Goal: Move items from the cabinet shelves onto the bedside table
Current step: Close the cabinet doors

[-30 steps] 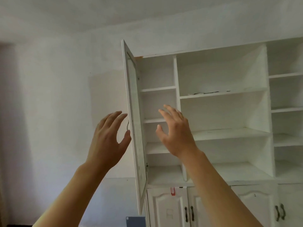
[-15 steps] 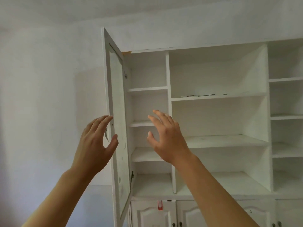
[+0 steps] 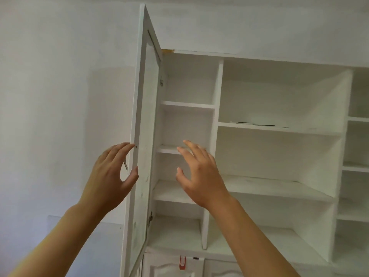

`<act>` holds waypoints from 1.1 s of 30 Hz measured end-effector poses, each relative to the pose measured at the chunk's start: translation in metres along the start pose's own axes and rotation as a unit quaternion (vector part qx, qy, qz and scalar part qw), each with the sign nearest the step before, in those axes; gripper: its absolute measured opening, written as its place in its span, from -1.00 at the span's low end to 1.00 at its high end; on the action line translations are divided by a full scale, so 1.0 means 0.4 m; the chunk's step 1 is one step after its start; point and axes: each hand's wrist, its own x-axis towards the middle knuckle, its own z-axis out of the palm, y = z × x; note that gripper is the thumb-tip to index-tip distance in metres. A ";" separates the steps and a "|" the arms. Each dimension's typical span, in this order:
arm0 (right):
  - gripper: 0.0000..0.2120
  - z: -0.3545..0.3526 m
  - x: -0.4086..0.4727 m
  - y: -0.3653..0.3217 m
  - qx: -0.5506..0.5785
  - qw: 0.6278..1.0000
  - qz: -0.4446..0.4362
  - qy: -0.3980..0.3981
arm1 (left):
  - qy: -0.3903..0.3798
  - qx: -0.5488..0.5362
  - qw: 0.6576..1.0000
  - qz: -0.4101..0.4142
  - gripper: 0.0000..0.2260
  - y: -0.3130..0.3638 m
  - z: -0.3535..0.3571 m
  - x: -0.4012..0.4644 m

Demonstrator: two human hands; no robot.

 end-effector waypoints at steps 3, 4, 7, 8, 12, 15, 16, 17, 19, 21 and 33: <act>-0.49 0.069 0.055 -0.004 -0.003 1.000 -0.013 -0.008 | 0.003 0.004 1.000 0.001 -0.42 -0.081 0.036 0.018; -0.48 0.093 0.075 -0.007 -0.003 1.000 -0.016 -0.011 | 0.002 0.004 1.000 0.001 -0.41 -0.108 0.049 0.025; -0.47 0.176 0.141 -0.020 -0.007 0.999 -0.030 -0.014 | -0.003 -0.003 1.000 0.001 -0.40 -0.197 0.091 0.053; -0.48 0.204 0.163 -0.025 -0.007 0.999 -0.035 -0.014 | -0.006 -0.005 1.000 0.003 -0.40 -0.226 0.105 0.063; -0.48 0.319 0.259 -0.032 -0.006 0.998 -0.056 -0.010 | -0.034 -0.006 0.999 0.034 -0.41 -0.356 0.170 0.117; -0.44 0.404 0.320 -0.029 -0.012 0.997 -0.073 -0.011 | -0.086 -0.003 0.994 0.067 -0.34 -0.452 0.231 0.151; -0.41 0.429 0.336 -0.026 -0.016 0.997 -0.080 -0.011 | -0.099 -0.005 0.992 0.076 -0.32 -0.479 0.251 0.159; -0.38 0.452 0.350 -0.021 -0.020 0.996 -0.087 -0.007 | -0.109 -0.011 0.990 0.084 -0.30 -0.500 0.270 0.166; -0.33 0.488 0.371 -0.008 -0.026 0.995 -0.100 0.008 | -0.120 -0.038 0.988 0.092 -0.28 -0.531 0.298 0.177; -0.31 0.511 0.381 0.005 -0.025 0.993 -0.109 0.029 | -0.116 -0.062 0.986 0.104 -0.27 -0.548 0.317 0.186; -0.27 0.511 0.347 0.117 -0.018 0.984 -0.154 0.092 | -0.062 -0.157 0.973 0.157 -0.27 -0.483 0.429 0.200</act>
